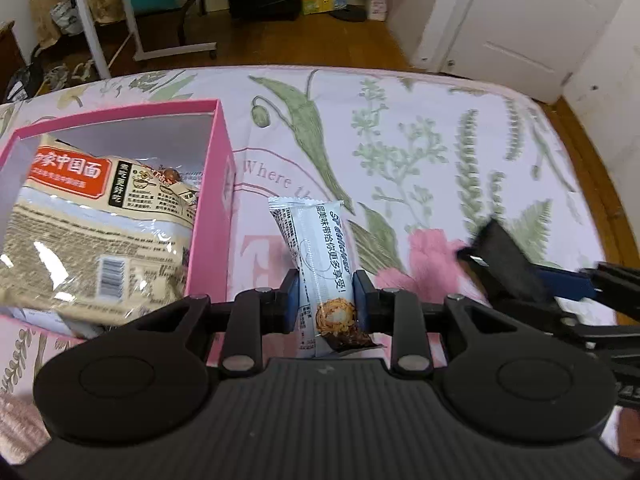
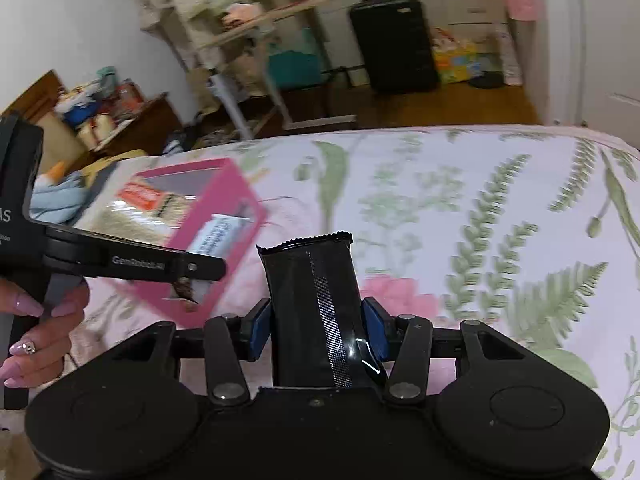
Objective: Organize snacks
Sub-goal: 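Carry the black pack and biscuit bar into the pink box and open both grippers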
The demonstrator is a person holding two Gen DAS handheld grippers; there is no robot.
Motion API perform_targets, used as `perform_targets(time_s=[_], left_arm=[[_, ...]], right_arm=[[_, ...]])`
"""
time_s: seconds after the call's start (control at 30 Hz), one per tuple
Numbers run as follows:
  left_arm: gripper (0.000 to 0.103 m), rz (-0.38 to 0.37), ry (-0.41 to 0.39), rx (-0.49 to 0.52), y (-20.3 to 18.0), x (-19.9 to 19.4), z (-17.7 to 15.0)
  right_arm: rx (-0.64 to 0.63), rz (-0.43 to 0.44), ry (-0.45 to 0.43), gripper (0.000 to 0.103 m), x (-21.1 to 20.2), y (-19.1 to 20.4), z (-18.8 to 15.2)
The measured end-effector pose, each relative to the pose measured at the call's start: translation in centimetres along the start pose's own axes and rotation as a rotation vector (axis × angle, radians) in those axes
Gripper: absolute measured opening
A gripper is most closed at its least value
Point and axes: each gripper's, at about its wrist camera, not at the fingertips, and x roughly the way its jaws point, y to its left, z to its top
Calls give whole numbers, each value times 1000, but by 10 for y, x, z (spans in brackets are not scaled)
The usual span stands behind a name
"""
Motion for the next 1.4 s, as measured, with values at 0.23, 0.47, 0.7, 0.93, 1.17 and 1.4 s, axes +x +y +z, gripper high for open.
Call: perform_targets(time_s=[0.23,0.47,0.7,0.93,1.17,1.4], left_arm=[[27,-4,-67,40,12,-57,-12],[27,48,-138,-9,60,-98,-15],[27,93,-174,-108,119,-110,-12],[27,87,-198,-205,167,-105,-8],[27,93,-194,-273,211,-94,-7],[27,115,-179,-360,256,-80,-9]], right_arm=[[-68,49,-20,54,-7,48,4],[-78,98,-64,54,6,84,25],[-75,144,-79,54,37,115,50],[-85,155,-29,54,82,148,67],[-114,193,46,54,120,182,77],[-188,221,133,54,163,232,86]])
